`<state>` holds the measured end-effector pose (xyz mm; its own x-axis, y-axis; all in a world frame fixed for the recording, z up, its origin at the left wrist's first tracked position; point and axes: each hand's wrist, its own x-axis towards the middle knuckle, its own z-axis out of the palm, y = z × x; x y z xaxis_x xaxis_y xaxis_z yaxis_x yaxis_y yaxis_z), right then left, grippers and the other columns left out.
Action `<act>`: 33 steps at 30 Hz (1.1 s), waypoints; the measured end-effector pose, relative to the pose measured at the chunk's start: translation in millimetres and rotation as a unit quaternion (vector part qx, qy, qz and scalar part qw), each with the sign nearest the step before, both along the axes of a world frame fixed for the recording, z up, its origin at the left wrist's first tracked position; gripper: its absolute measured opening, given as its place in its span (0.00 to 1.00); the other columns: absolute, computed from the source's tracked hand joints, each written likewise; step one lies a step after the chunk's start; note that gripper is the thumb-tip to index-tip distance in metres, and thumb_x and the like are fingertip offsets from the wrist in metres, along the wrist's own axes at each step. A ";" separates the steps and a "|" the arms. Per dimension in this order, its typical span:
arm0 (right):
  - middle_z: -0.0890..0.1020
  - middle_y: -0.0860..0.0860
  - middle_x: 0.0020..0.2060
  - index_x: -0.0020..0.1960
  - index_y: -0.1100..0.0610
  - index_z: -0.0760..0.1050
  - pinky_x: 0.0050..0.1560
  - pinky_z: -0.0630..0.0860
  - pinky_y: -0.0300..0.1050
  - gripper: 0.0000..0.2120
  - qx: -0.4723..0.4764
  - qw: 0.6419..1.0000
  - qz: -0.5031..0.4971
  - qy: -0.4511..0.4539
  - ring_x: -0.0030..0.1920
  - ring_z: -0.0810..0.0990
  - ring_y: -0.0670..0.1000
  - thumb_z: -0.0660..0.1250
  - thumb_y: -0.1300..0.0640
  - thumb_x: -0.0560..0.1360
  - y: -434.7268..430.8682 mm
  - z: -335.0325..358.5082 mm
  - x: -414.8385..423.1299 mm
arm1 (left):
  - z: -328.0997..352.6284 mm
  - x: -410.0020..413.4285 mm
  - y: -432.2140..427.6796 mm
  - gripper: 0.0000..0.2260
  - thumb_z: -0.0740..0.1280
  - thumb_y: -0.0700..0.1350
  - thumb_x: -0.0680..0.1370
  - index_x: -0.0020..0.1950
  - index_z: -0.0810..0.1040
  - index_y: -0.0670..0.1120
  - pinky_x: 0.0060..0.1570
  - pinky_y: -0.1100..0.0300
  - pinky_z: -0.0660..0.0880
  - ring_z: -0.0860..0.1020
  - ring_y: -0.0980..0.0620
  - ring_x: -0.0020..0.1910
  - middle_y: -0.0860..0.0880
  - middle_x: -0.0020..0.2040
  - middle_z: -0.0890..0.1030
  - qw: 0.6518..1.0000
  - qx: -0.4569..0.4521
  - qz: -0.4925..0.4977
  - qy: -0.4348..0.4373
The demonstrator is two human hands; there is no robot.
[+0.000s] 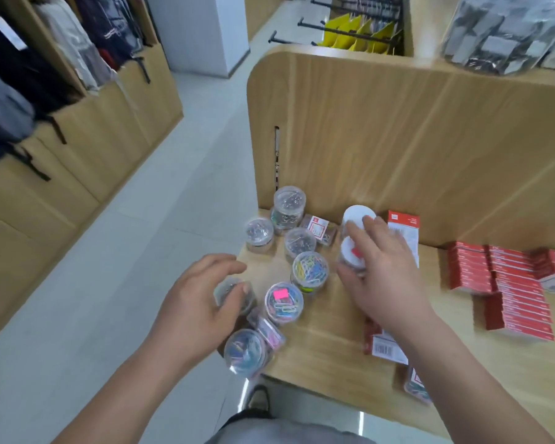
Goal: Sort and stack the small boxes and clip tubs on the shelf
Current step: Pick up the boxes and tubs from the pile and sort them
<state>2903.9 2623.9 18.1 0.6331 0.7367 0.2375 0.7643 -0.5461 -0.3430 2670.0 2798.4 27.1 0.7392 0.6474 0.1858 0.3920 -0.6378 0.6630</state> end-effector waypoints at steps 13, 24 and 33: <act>0.53 0.47 0.81 0.80 0.41 0.58 0.75 0.62 0.43 0.46 -0.006 0.981 0.035 0.192 0.81 0.54 0.47 0.78 0.40 0.67 21.0 10.6 -81.9 | -44.3 -55.7 -35.9 0.43 0.76 0.63 0.65 0.73 0.55 0.78 0.79 0.52 0.49 0.36 0.58 0.81 0.68 0.80 0.39 0.989 -0.063 -0.093 0.093; 0.58 0.41 0.76 0.79 0.36 0.54 0.69 0.64 0.35 0.50 0.024 0.942 0.007 0.335 0.74 0.62 0.36 0.78 0.35 0.65 17.8 -0.6 -94.7 | -44.6 -60.2 -33.6 0.52 0.82 0.57 0.62 0.76 0.53 0.76 0.64 0.68 0.70 0.54 0.77 0.74 0.68 0.81 0.39 0.986 -0.122 -0.100 0.049; 0.59 0.38 0.77 0.79 0.36 0.57 0.73 0.69 0.44 0.46 0.008 0.929 0.054 0.366 0.75 0.62 0.36 0.78 0.38 0.67 31.2 -6.2 -93.2 | -54.0 -61.2 -26.8 0.48 0.81 0.60 0.63 0.75 0.57 0.75 0.53 0.68 0.77 0.76 0.72 0.60 0.69 0.81 0.46 0.987 -0.118 -0.097 0.045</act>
<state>2810.6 2655.1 11.9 0.5517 0.8054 -0.2169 0.3729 -0.4708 -0.7996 2608.8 2771.6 -26.9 0.8598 0.5101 -0.0249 0.3415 -0.5381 0.7706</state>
